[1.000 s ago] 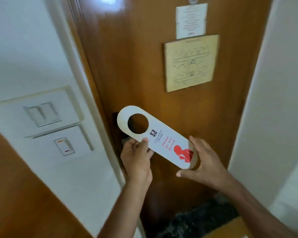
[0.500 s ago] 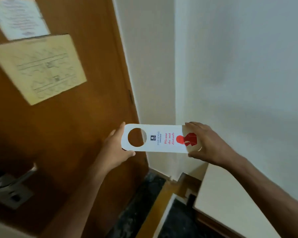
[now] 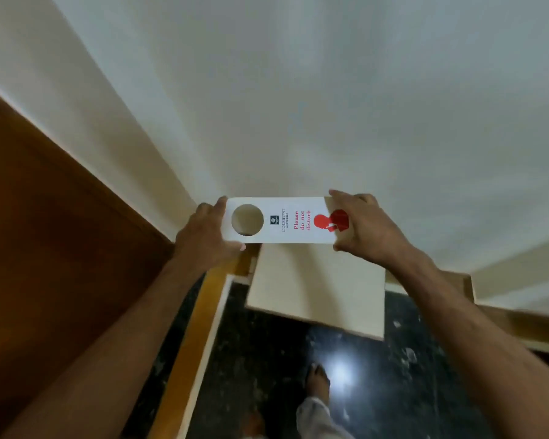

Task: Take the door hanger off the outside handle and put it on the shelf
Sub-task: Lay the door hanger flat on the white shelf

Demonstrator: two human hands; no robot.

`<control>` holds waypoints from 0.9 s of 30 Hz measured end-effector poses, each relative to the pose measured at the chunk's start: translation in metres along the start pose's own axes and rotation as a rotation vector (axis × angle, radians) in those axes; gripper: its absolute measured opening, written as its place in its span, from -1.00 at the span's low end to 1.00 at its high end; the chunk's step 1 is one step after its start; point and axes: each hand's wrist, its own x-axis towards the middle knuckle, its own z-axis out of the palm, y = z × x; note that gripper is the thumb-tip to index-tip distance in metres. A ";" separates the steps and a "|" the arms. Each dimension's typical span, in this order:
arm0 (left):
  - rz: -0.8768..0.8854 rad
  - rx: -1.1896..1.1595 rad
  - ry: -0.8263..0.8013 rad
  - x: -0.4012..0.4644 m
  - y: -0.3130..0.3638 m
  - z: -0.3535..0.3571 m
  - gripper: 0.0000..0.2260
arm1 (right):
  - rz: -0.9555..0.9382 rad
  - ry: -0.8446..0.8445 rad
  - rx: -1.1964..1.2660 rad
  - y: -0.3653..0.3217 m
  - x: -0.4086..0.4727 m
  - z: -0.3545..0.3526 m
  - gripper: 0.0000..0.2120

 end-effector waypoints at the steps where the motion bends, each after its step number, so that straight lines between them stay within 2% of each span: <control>1: 0.000 0.011 -0.040 0.008 0.004 0.025 -0.08 | 0.059 -0.014 0.009 0.023 0.000 0.015 0.03; 6: 0.023 0.063 -0.227 0.026 0.007 0.150 -0.05 | 0.244 -0.116 -0.015 0.121 -0.012 0.106 -0.03; 10: 0.061 0.167 -0.347 0.032 0.005 0.241 -0.07 | 0.334 -0.168 -0.196 0.178 -0.022 0.181 -0.18; 13: 0.094 0.187 -0.420 0.039 0.005 0.287 -0.07 | 0.396 -0.246 -0.276 0.206 -0.021 0.220 -0.12; 15: 0.135 0.193 -0.451 0.056 0.004 0.325 -0.07 | 0.435 -0.237 -0.299 0.238 -0.011 0.248 -0.07; 21: 0.166 0.291 -0.398 0.069 -0.013 0.335 -0.11 | 0.306 -0.279 -0.466 0.242 0.015 0.260 -0.08; 27: 0.145 0.397 -0.469 0.061 -0.021 0.347 -0.10 | 0.352 -0.357 -0.433 0.236 0.004 0.282 -0.09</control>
